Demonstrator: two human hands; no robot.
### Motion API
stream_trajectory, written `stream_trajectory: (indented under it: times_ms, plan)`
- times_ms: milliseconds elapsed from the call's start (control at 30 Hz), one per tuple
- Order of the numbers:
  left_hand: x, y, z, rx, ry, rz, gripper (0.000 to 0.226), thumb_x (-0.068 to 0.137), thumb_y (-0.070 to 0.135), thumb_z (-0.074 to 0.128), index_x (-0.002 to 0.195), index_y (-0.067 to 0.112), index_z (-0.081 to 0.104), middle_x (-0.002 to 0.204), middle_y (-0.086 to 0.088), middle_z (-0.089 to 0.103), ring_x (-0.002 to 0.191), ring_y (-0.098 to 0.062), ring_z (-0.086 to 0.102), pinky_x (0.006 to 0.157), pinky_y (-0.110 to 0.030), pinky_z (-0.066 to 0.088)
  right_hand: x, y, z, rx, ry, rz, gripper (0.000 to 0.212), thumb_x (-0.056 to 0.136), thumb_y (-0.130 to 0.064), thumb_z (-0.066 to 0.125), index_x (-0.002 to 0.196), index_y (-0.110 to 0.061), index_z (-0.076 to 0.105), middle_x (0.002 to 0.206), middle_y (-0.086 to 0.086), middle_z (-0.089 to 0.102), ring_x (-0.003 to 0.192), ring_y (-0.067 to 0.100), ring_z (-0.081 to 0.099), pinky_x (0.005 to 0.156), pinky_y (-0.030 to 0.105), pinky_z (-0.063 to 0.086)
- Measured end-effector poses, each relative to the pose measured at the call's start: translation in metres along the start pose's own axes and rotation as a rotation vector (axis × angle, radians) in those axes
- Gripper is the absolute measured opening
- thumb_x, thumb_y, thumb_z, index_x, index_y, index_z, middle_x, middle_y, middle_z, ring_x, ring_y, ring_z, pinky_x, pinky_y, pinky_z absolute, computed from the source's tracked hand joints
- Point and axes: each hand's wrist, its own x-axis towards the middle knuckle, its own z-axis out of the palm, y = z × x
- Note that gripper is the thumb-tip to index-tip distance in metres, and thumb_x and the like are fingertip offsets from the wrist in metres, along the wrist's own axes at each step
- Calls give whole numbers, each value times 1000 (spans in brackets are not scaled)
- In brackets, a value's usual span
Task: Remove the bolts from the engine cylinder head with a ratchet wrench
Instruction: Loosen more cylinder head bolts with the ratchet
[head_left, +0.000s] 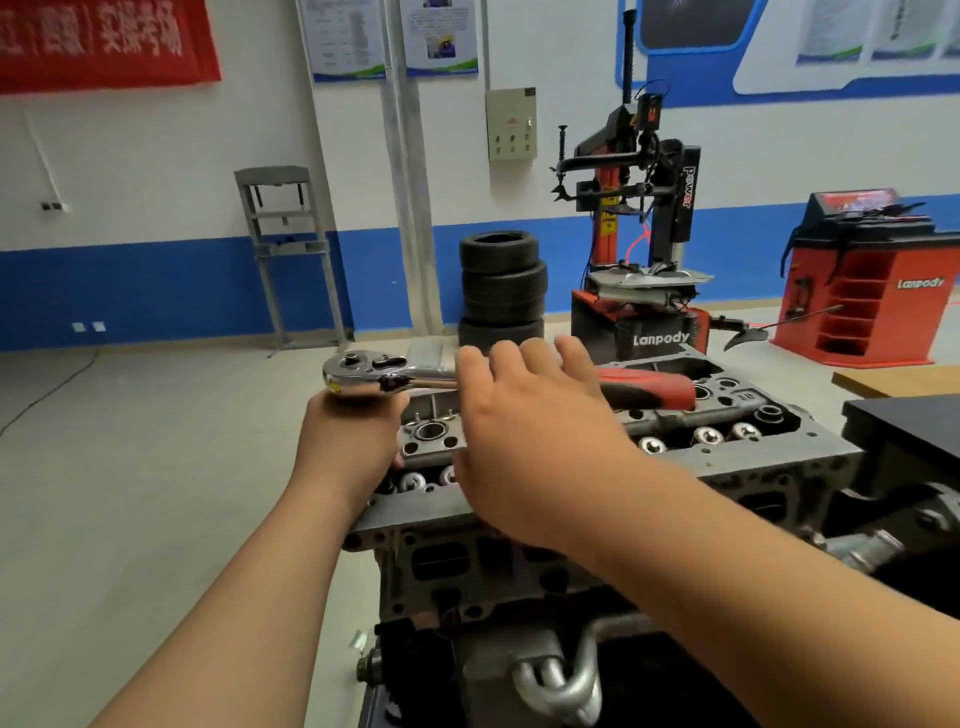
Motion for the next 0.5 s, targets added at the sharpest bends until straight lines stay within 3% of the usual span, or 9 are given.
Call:
stream_trajectory:
  times_ms: [67,100,233,333,400,500]
  plan:
    - [1,0,0,-140,-14,-84,23,82,18,65,60,15,57,42,0,50,39,-16,48,56,-30,47,27,16,11,41,-29,38,46,87,-24,52,129,-16,34,122,5,44,121,30,35,110,53,11]
    - [0,0,-1,-185,-15,-100,22,80,19,68,59,16,59,44,-1,51,41,-17,48,58,-36,48,43,19,19,35,-61,43,48,86,-20,52,130,-16,33,125,5,43,123,30,34,111,55,11]
    - [0,3,-1,-272,-20,-143,18,76,20,66,58,20,68,53,-2,62,48,-19,59,53,-31,49,109,-1,49,100,-198,-33,60,84,-18,59,135,-16,29,142,6,33,129,35,32,106,55,23]
    - [2,5,0,-231,-11,-165,20,69,22,53,53,18,65,53,-5,62,46,-21,59,58,-37,49,132,-14,55,331,-299,-124,71,79,-1,64,139,-16,28,148,7,25,109,32,54,88,42,44]
    - [2,6,0,-188,-7,-134,22,69,21,50,49,23,59,45,0,52,39,-18,50,55,-36,46,131,-13,56,406,-288,-146,73,78,5,62,140,-15,29,147,7,26,100,29,57,81,37,46]
    - [4,4,0,-122,5,-95,20,78,13,50,70,27,62,40,3,49,37,-16,50,51,-36,49,120,-8,56,367,-259,-100,69,80,2,61,139,-11,27,147,11,22,96,29,55,75,36,45]
